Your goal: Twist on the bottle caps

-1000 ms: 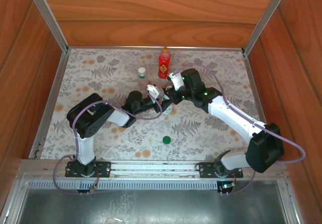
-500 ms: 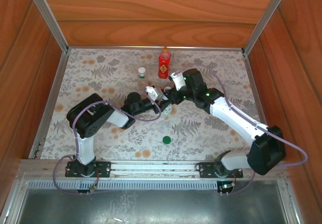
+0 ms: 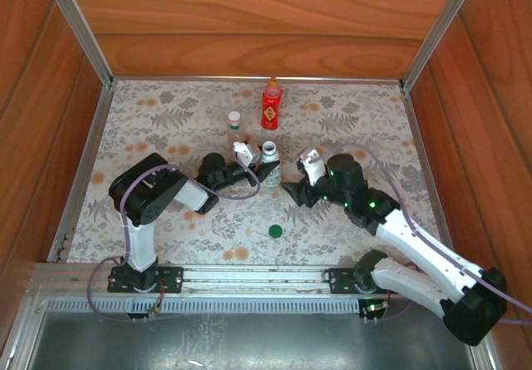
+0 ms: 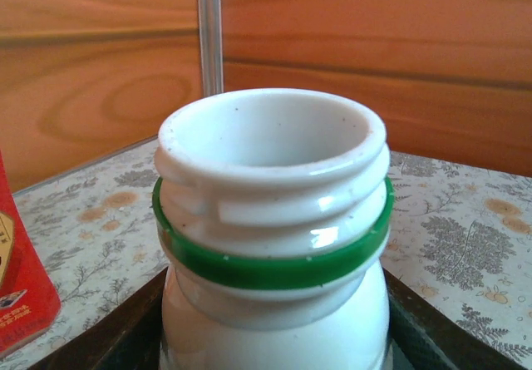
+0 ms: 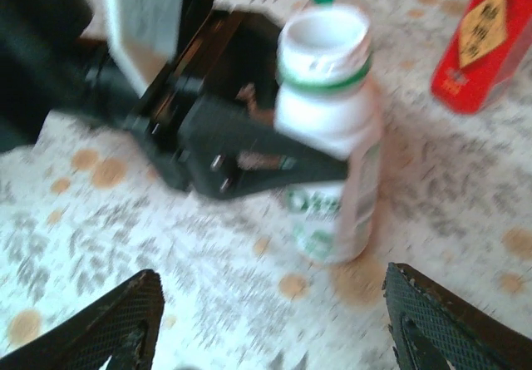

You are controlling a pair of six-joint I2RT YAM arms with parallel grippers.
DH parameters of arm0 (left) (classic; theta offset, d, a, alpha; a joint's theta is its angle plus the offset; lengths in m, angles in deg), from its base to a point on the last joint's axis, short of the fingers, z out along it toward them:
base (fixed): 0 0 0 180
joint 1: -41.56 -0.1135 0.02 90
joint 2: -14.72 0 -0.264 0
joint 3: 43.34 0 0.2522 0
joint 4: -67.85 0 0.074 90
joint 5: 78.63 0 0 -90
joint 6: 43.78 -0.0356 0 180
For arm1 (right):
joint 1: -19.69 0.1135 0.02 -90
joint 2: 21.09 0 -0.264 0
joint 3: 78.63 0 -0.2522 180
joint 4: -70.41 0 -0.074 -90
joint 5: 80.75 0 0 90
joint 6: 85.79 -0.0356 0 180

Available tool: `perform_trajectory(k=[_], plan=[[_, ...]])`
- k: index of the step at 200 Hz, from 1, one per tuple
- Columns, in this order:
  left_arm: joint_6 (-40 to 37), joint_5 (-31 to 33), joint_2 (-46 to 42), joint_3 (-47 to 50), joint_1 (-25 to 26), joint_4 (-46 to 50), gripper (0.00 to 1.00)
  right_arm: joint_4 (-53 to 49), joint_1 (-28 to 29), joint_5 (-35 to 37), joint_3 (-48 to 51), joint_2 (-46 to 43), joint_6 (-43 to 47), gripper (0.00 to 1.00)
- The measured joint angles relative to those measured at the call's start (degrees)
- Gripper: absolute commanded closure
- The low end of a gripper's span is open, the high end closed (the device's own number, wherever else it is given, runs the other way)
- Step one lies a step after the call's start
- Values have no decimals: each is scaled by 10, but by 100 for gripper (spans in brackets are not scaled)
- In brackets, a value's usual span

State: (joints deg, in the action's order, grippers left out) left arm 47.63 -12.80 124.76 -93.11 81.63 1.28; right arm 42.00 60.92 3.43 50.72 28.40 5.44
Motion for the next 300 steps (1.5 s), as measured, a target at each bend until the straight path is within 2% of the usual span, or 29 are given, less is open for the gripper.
perform_trajectory(k=[32,66,108,165,234,300], plan=[[-2,-10,-24,10,0,28,48,-31,44,10,55,-66,-43,25],[-20,-19,-73,31,-2,73,48,-47,106,36,90,-78,-83,24],[-36,-34,-107,44,-8,120,48,-43,205,97,122,-41,-119,23],[-52,-42,-100,43,-8,129,48,6,282,168,168,45,-139,24],[-54,-42,-99,43,-10,126,47,83,293,196,170,169,-150,35],[-54,-42,-99,44,-11,126,47,178,294,218,173,224,-167,43]])
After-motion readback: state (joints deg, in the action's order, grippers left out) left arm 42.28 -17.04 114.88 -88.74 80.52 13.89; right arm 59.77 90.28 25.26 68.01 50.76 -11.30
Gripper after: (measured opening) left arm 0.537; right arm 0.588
